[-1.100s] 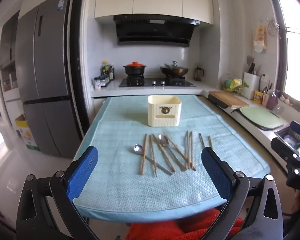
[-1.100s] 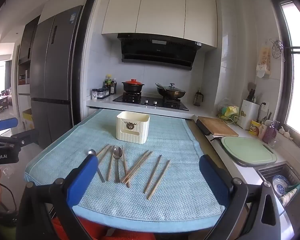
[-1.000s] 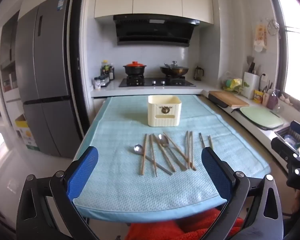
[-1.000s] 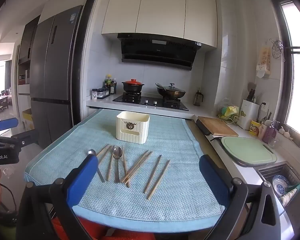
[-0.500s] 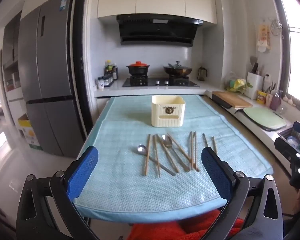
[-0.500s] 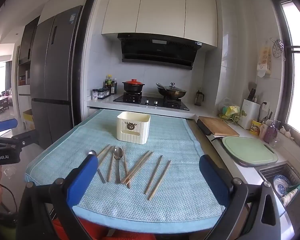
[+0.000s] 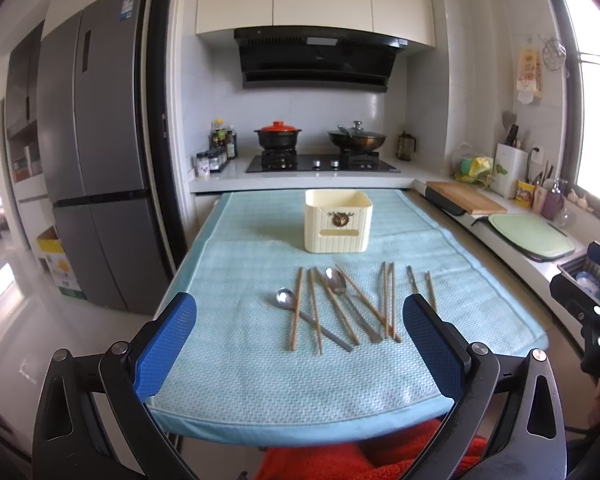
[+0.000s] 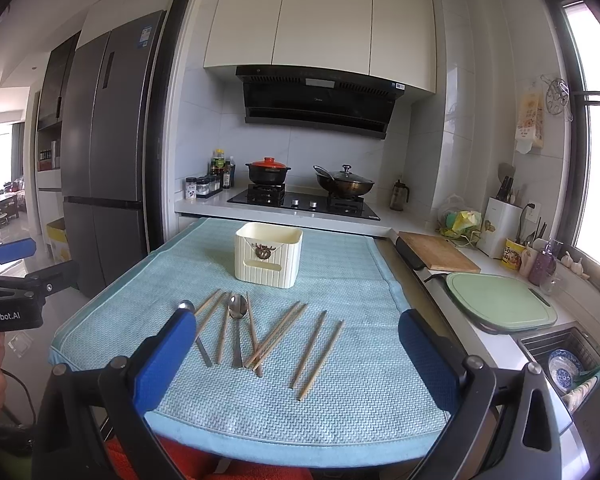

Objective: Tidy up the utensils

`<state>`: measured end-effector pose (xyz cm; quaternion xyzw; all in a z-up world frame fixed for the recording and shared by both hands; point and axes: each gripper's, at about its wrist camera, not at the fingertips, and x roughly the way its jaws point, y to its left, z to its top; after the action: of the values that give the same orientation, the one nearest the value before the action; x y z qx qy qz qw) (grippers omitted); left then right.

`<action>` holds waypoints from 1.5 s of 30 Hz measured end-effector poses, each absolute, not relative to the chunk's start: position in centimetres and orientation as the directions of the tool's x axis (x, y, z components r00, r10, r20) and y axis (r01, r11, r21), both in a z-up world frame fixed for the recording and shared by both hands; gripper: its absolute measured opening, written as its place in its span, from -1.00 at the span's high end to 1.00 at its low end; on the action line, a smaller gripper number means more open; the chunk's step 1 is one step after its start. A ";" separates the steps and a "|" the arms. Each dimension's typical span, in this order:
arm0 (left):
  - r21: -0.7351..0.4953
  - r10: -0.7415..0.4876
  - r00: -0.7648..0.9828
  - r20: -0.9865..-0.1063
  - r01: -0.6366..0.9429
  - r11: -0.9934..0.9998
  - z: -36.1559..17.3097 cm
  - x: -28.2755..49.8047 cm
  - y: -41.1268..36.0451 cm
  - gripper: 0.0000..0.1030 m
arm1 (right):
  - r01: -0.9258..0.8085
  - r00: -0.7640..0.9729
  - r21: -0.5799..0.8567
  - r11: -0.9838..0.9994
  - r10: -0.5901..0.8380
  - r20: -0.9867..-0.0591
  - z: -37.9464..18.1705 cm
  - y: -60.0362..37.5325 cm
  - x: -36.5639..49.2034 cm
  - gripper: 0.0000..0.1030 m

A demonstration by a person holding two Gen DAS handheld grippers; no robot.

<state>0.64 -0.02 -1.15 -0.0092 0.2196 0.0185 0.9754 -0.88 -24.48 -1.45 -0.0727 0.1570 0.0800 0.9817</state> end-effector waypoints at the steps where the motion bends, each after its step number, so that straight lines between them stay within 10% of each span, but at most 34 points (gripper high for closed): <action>1: -0.010 0.032 0.903 -0.429 -0.040 0.999 -1.1 0.7 0.0 -0.99 | -0.180 0.938 -0.117 0.977 0.134 -0.320 -1.4 -24.5 -0.9 -1.00; 45: -0.007 0.034 0.900 -0.434 -0.041 0.999 -1.5 0.6 0.1 -0.99 | -0.184 0.934 -0.111 0.977 0.139 -0.329 -1.9 -24.2 -0.4 -1.00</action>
<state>0.59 0.13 -1.52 -0.0078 0.2226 0.0192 0.9747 -0.42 -24.19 -1.90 -0.0703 0.1618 0.0824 0.9809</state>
